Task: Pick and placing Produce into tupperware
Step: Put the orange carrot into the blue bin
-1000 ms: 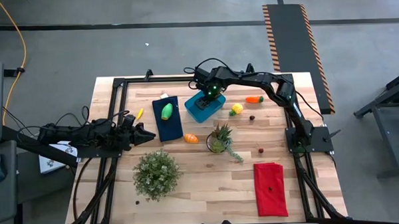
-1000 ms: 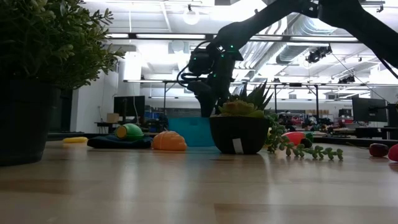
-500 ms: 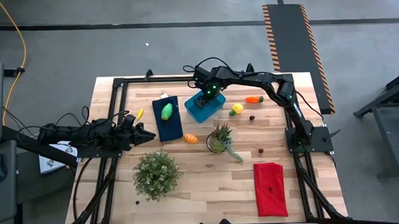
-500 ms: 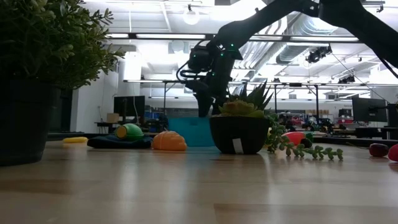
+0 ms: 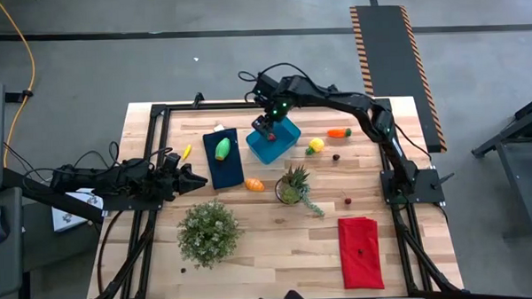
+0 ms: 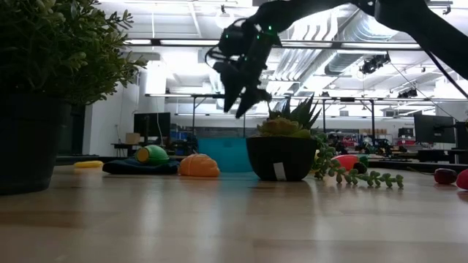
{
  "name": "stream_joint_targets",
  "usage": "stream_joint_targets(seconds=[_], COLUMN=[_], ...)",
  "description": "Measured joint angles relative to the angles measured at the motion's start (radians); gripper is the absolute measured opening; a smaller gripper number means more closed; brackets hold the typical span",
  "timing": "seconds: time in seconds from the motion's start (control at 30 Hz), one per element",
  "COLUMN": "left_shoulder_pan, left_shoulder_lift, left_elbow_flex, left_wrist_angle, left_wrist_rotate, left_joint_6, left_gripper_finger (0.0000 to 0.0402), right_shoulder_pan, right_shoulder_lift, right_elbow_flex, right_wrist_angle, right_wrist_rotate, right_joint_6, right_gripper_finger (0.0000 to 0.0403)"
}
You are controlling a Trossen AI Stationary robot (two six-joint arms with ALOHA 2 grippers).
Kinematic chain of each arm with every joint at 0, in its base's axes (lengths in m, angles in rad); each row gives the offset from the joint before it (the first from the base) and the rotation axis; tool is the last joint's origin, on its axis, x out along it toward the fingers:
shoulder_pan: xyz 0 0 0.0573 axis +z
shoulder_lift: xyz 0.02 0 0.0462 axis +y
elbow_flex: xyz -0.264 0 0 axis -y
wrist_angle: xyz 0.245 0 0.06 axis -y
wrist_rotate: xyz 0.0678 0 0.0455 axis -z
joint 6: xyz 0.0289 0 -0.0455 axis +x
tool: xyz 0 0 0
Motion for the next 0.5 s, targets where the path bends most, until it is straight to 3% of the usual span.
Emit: stream_joint_targets(seconds=[0.5], left_shoulder_pan=[0.0], left_shoulder_lift=[0.0], left_elbow_flex=[0.0], left_wrist_angle=[0.0], left_wrist_rotate=[0.0], left_joint_6=[0.0], left_gripper_finger=[0.0131], right_shoulder_pan=[0.019], right_shoulder_lift=[0.0], right_elbow_flex=[0.205], right_wrist_angle=[-0.229], right_wrist_rotate=[0.065], right_joint_6=[-0.071], right_gripper_finger=[0.0197])
